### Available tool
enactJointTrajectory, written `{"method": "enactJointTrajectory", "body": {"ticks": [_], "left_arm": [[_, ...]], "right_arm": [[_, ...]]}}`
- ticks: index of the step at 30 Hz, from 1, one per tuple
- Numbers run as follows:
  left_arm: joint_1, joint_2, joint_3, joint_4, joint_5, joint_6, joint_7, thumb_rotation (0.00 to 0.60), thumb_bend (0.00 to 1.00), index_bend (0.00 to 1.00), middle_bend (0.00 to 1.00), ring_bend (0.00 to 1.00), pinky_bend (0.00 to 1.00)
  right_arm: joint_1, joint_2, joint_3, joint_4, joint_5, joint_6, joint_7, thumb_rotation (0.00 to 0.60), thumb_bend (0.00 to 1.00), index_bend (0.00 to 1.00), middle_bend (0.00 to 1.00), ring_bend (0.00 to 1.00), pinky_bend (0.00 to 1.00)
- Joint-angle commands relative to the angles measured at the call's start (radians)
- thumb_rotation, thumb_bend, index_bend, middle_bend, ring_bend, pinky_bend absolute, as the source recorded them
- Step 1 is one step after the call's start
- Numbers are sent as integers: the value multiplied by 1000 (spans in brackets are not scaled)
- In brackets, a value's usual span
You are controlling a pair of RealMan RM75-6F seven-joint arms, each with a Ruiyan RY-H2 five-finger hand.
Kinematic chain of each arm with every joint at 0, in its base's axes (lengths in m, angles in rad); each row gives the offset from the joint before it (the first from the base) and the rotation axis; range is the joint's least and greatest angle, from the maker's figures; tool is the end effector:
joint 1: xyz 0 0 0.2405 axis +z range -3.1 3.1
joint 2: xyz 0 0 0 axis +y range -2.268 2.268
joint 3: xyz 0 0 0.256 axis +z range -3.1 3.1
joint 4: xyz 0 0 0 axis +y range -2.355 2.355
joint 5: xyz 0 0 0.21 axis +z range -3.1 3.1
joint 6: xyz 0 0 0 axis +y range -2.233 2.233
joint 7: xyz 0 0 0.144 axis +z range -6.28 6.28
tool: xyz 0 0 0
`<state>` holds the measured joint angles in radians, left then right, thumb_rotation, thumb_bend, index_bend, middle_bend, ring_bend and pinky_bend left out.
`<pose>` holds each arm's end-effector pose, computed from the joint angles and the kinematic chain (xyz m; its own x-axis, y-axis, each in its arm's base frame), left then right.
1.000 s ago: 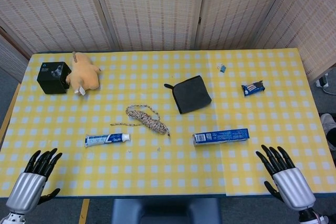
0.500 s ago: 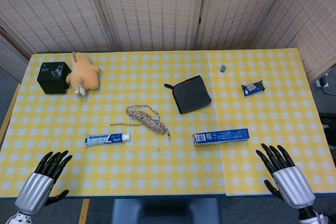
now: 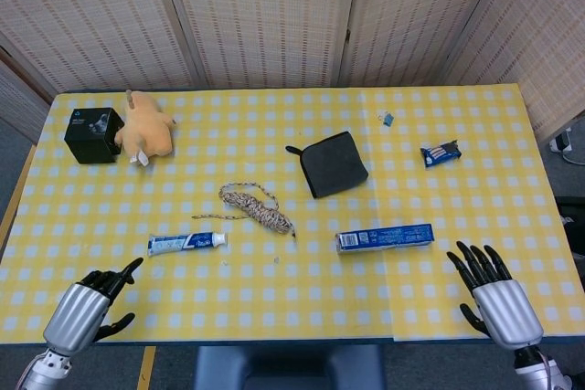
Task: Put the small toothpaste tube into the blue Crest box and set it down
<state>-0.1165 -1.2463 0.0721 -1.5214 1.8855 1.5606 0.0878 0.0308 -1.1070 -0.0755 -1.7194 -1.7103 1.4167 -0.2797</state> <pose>-0.2654 0.1531 0.1002 0.4472 0.0020 0.8944 0.8139 -0.4155 -0.4060 -0.2826 -0.1322 0.1193 0.5743 -0.1639 0.8021 -0.8148 -0.2101 0.5404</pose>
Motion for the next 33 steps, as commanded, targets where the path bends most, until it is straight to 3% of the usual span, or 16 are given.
{"method": "enactJointTrajectory", "body": {"ticks": [1, 2, 5, 13, 23, 33], "left_arm": [[-29, -10, -16, -5, -15, -24, -54, 600, 210, 245, 871, 834, 893], [-37, -13, -22, -5, -29, -34, -74, 600, 210, 273, 943, 905, 947], [-59, -37, -41, 3, -73, -64, -115, 600, 210, 348, 1000, 994, 1000], [-116, -117, -73, -29, -174, -178, -140, 600, 212, 424, 1000, 1000, 1000], [-215, -198, -140, -20, -350, -377, -46, 600, 255, 372, 1000, 1000, 1000], [-283, -238, -197, 33, -472, -465, -27, 600, 287, 345, 1000, 1000, 1000]], "right_arm": [[7, -5, -2, -1, 4, -13, -3, 600, 346, 0, 0, 0, 0], [8, -6, -1, -1, 8, -18, -6, 600, 346, 0, 0, 0, 0], [13, -15, 1, 1, 19, -30, -24, 600, 345, 0, 0, 0, 0], [21, -27, -5, 1, 20, -44, -47, 600, 346, 0, 0, 0, 0], [27, -27, -1, 4, 31, -44, -44, 600, 345, 0, 0, 0, 0], [39, -32, 13, 5, 74, -65, -55, 600, 345, 0, 0, 0, 0]]}}
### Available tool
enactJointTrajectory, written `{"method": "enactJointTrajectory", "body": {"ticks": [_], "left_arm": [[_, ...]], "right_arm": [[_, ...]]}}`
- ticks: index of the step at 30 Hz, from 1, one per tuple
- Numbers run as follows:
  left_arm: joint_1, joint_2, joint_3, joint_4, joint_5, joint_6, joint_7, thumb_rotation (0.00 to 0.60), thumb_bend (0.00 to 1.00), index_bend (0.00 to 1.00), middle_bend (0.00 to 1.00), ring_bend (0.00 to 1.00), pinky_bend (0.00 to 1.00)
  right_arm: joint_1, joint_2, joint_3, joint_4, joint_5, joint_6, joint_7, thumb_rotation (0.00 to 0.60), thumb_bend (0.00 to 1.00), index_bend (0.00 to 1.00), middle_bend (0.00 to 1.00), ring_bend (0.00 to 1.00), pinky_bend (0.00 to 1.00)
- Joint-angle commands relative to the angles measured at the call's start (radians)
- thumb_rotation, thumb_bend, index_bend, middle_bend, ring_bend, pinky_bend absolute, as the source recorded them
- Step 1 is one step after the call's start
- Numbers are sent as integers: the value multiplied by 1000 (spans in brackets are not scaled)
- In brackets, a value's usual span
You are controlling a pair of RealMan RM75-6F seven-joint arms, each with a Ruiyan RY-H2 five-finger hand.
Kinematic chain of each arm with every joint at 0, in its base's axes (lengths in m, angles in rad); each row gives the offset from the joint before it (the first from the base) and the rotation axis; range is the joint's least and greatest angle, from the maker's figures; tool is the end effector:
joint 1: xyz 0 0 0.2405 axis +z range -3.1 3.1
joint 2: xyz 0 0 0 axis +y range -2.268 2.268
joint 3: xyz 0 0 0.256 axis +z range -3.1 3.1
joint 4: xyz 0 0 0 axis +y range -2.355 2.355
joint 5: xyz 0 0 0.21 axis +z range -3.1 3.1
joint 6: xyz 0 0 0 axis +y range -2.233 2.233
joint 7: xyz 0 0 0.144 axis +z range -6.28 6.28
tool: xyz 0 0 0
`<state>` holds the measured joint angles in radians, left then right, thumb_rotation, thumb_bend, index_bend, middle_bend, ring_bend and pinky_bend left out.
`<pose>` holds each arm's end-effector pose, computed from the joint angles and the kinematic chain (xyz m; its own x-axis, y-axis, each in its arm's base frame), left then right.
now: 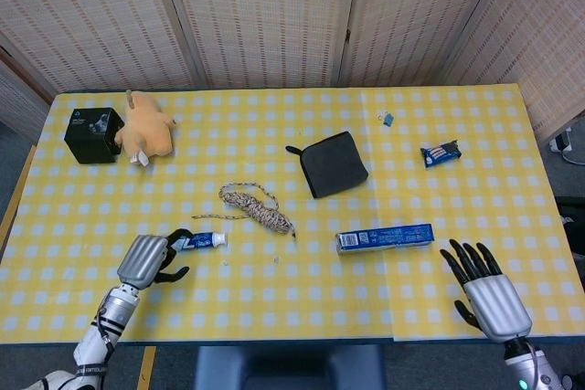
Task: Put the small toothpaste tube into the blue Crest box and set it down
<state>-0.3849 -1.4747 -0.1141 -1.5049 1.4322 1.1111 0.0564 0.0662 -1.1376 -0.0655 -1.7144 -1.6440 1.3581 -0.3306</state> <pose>-0.2327 0.2647 0.0139 0.2612 0.2631 0.9287 0.9485 -0.2487 -0.1963 -0.2859 -0.1438 0.1068 0.5971 -0.1990 0.7771 -0.8009 -0.2024 0.5635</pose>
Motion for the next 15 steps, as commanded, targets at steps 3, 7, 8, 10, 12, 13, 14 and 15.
{"method": "enactJointTrajectory", "body": {"ticks": [3, 7, 8, 10, 12, 13, 14, 15], "left_arm": [[-31, -17, -15, 35, -44, -42, 2, 600, 289, 346, 1000, 1000, 1000], [-49, -31, -14, 66, -57, -59, 11, 600, 290, 345, 1000, 1000, 1000], [-53, -36, -13, 76, -59, -61, 13, 600, 290, 346, 1000, 1000, 1000], [-59, -46, -15, 100, -68, -66, 6, 600, 290, 346, 1000, 1000, 1000], [-66, -55, -17, 125, -77, -76, -12, 600, 291, 346, 1000, 1000, 1000], [-70, -57, -17, 136, -81, -83, -20, 600, 291, 346, 1000, 1000, 1000], [-73, -59, -16, 146, -85, -91, -28, 600, 292, 346, 1000, 1000, 1000], [-78, -63, -17, 160, -90, -99, -38, 600, 294, 347, 1000, 1000, 1000]], "right_arm": [[6, -4, 3, -1, 14, -12, -11, 600, 346, 0, 0, 0, 0], [8, -7, 3, -1, 22, -15, -18, 600, 346, 0, 0, 0, 0], [8, -8, 4, 0, 25, -16, -20, 600, 346, 0, 0, 0, 0], [8, -11, 5, 0, 29, -15, -25, 600, 346, 0, 0, 0, 0], [9, -15, 6, 2, 34, -16, -32, 600, 346, 0, 0, 0, 0], [9, -17, 6, 3, 37, -17, -35, 600, 346, 0, 0, 0, 0], [9, -19, 7, 4, 41, -18, -38, 600, 346, 0, 0, 0, 0], [10, -22, 9, 5, 46, -20, -43, 600, 346, 0, 0, 0, 0]]}}
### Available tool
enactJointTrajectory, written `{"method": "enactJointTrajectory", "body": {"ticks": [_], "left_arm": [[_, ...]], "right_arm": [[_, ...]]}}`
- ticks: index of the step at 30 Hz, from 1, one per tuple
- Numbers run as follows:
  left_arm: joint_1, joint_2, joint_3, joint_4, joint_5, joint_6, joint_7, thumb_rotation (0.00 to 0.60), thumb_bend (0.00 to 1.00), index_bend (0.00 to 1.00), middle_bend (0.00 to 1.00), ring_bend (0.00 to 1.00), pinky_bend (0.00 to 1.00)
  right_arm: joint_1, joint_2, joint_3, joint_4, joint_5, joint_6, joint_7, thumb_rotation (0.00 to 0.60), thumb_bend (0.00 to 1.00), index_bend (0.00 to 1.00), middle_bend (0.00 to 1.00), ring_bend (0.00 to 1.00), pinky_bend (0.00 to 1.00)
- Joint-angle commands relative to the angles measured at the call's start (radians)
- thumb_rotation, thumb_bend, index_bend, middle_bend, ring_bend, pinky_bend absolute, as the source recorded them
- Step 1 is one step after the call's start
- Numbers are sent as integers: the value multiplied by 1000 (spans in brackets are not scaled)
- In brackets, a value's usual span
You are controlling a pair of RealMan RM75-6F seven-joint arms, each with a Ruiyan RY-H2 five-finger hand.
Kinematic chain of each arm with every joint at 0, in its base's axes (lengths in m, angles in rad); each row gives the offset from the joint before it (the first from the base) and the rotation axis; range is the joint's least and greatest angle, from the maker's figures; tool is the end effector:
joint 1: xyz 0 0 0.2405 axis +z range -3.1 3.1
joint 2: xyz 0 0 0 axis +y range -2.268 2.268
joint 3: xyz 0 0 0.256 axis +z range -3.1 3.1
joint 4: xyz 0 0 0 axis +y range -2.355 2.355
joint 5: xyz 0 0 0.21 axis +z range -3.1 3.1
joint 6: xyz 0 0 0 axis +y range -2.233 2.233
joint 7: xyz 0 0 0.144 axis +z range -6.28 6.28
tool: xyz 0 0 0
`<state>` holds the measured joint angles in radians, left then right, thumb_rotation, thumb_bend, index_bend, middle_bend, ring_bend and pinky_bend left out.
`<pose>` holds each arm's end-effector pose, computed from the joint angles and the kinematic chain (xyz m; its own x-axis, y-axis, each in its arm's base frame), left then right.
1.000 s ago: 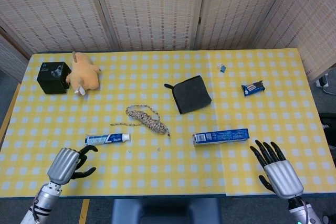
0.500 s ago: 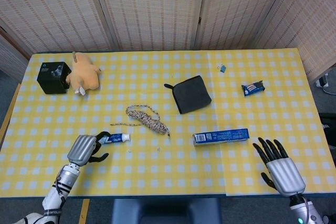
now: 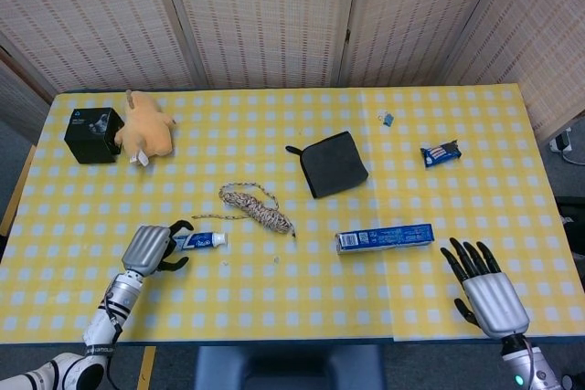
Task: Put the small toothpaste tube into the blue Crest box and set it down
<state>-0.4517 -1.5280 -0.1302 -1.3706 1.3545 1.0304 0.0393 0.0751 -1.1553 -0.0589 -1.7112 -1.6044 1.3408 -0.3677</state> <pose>-0.2464 0.2919 0.0000 0.2975 0.2951 0.9080 0.9470 -0.2120 -0.2414 -0.2885 -0.1478 0.1017 0.6116 -0.2109 0.7626 -0.7910 -0.1857 0.5830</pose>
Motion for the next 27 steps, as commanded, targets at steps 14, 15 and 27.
{"method": "enactJointTrajectory", "body": {"ticks": [14, 15, 27], "left_arm": [[-67, -89, -2, 123, -39, -79, -65, 600, 312, 363, 1000, 1000, 1000], [-70, -92, -2, 121, -38, -78, -64, 600, 313, 363, 1000, 1000, 1000], [-97, -126, -13, 153, -61, -80, -45, 600, 367, 421, 1000, 1000, 1000]], "right_arm": [[18, -33, 20, 17, 64, -29, -44, 600, 345, 0, 0, 0, 0], [19, -34, 20, 17, 68, -31, -45, 600, 346, 0, 0, 0, 0], [21, -31, 18, 16, 74, -24, -44, 600, 346, 0, 0, 0, 0]]}}
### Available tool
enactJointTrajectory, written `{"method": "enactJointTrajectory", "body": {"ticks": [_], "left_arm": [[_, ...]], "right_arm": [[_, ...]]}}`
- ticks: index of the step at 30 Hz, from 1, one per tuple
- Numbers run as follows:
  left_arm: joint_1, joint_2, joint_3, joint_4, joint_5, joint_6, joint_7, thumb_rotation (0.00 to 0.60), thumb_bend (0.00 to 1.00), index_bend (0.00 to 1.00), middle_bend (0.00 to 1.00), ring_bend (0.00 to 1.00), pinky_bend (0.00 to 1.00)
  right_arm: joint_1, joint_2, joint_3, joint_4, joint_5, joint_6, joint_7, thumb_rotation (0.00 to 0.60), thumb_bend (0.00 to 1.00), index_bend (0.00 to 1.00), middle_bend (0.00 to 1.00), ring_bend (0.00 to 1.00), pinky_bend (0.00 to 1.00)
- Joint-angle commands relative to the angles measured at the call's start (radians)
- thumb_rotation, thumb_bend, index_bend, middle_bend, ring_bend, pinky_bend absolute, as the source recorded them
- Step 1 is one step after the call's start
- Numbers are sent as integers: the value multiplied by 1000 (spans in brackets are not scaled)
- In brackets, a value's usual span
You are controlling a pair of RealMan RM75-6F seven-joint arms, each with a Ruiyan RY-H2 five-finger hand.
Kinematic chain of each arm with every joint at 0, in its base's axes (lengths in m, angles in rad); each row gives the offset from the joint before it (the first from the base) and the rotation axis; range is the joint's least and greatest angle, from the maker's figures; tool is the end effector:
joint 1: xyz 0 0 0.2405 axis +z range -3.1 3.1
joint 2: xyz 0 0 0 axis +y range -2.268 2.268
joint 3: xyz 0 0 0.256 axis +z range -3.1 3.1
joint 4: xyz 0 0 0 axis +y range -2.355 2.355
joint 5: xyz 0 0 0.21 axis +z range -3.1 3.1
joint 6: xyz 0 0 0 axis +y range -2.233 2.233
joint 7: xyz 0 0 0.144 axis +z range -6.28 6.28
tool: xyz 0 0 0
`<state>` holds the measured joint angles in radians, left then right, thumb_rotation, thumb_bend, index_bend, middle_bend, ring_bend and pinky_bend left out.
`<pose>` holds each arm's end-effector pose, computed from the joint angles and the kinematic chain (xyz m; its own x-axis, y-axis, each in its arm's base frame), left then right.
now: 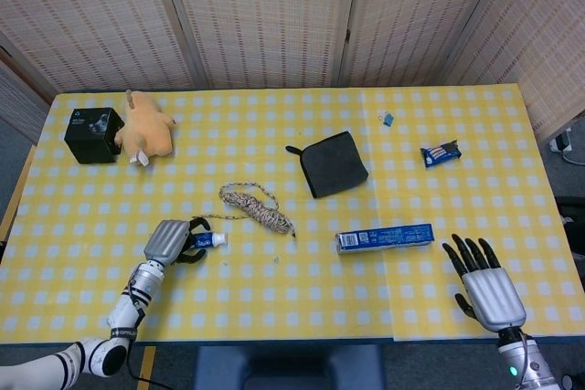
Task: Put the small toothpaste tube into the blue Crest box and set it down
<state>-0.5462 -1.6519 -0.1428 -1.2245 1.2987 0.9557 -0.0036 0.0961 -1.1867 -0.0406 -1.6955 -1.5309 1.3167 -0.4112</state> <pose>-0.2332 0.3171 -0.0360 0.2718 0.3406 0.9001 0.9547 -0.2128 -0.2078 -0.2941 -0.1582 0.0948 0.6251 -0.2247 0.7475 -0.7801 -0.1503 0.6073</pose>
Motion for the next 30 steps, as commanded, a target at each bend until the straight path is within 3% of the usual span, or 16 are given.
{"method": "enactJointTrajectory", "body": {"ticks": [1, 9, 12, 14, 17, 24, 30], "left_arm": [[-4, -3, 1, 12, -8, -8, -1, 600, 375, 423, 1000, 1000, 1000], [-15, -4, 17, 33, -9, -28, 2, 600, 381, 456, 1000, 1000, 1000], [-15, -6, 13, 32, -9, -17, 0, 600, 400, 543, 1000, 1000, 1000], [-13, -10, 11, 33, 1, 6, 1, 600, 541, 698, 1000, 1000, 1000], [-8, -12, 16, 26, 21, 39, 8, 600, 682, 819, 1000, 1000, 1000], [17, -8, 6, -11, 62, 166, 58, 600, 745, 871, 1000, 1000, 1000], [44, 12, -14, -74, 77, 241, -3, 600, 754, 884, 1000, 1000, 1000]], "right_arm": [[0, -1, -1, 1, 2, 0, -1, 600, 346, 0, 0, 0, 0], [4, -3, -5, 1, 6, -5, -5, 600, 346, 0, 0, 0, 0], [4, -3, -6, 1, 6, -4, -6, 600, 346, 0, 0, 0, 0], [4, -2, -7, 0, 5, -2, -4, 600, 346, 0, 0, 0, 0], [4, 0, -9, -2, 1, 1, 0, 600, 346, 0, 0, 0, 0], [3, 12, -19, -6, -19, 10, 21, 600, 346, 0, 0, 0, 0], [7, 5, -28, 22, -83, 37, 73, 600, 346, 0, 0, 0, 0]]}}
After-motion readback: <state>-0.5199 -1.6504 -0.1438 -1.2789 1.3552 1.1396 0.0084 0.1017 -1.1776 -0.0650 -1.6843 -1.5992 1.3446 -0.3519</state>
